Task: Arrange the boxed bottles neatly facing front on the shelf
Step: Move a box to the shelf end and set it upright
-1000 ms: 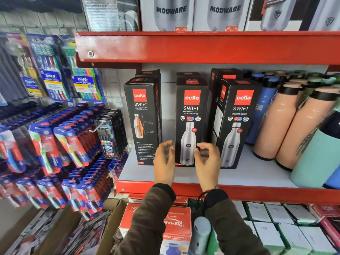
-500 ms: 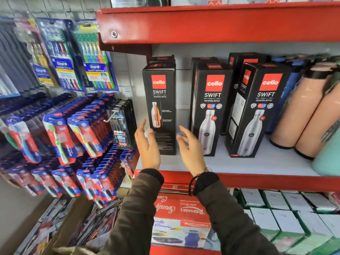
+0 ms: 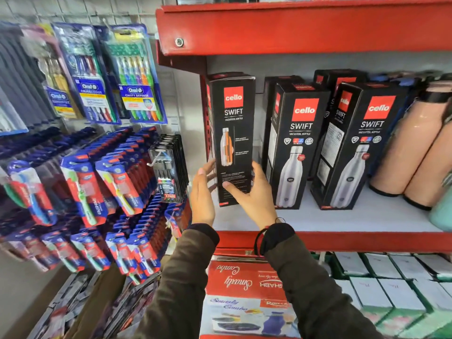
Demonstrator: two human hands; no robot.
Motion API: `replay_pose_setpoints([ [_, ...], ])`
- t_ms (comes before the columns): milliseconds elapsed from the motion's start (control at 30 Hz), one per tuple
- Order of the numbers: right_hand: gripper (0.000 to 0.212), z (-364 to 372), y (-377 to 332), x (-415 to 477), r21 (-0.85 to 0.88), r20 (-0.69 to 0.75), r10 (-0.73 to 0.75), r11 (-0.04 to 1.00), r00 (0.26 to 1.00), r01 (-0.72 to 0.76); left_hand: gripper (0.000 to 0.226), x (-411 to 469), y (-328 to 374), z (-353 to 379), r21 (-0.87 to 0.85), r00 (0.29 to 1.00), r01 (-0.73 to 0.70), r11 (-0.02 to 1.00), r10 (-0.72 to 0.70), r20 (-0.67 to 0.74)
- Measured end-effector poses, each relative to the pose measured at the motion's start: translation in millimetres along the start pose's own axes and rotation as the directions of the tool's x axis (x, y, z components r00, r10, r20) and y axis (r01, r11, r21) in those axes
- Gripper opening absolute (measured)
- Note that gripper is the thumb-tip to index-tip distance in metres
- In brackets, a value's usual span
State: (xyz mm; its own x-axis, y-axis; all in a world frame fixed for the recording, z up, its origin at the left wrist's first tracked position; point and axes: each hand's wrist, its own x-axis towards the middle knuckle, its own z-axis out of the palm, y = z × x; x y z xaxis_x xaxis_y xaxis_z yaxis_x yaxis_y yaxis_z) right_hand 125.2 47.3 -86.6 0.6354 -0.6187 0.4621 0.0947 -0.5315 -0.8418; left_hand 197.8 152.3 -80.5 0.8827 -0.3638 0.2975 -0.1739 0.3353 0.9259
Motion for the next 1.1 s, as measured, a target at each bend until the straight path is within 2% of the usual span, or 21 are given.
replay_pose_setpoints([
  [133, 0.082, 3, -6, 4, 0.007, -0.089, 0.006, 1.0, 0.996, -0.005, 0.045, -1, 1, -4, 0.009, 0.998, -0.066, 0.998, 0.066, -0.009],
  [300, 0.072, 0, -7, 5, 0.031, -0.113, -0.004, 0.999, 0.994, 0.007, 0.035, 4, -5, -8, 0.074, 0.986, -0.16, 0.984, 0.163, -0.029],
  [400, 0.069, -1, -9, 4, 0.07, -0.088, -0.014, 0.997, 0.996, 0.021, 0.033, 15, -7, -11, 0.111, 0.991, -0.107, 0.988, 0.115, -0.07],
  [533, 0.067, -3, -9, 6, 0.081, -0.041, -0.041, 0.996, 0.998, 0.044, 0.037, 29, -8, -16, 0.146, 0.998, -0.017, 0.989, 0.008, 0.064],
  [667, 0.092, -4, -1, 8, 0.069, 0.048, -0.025, 0.997, 0.999, 0.022, 0.043, 33, -15, -19, 0.162, 0.995, 0.067, 0.984, -0.078, 0.059],
  [733, 0.096, -3, 2, 9, 0.049, 0.075, -0.012, 0.999, 0.997, 0.008, 0.042, 30, -17, -18, 0.15, 0.996, 0.069, 0.986, -0.078, 0.052],
  [900, 0.068, -3, 7, 9, 0.039, 0.064, -0.036, 0.999, 0.997, 0.033, 0.037, 21, -18, -14, 0.11, 0.999, 0.021, 0.994, -0.024, 0.03],
  [1100, 0.062, -3, 10, 6, 0.032, 0.068, -0.044, 0.999, 0.997, 0.042, 0.034, 14, -24, -10, 0.131, 0.998, -0.054, 0.99, 0.049, 0.039],
])
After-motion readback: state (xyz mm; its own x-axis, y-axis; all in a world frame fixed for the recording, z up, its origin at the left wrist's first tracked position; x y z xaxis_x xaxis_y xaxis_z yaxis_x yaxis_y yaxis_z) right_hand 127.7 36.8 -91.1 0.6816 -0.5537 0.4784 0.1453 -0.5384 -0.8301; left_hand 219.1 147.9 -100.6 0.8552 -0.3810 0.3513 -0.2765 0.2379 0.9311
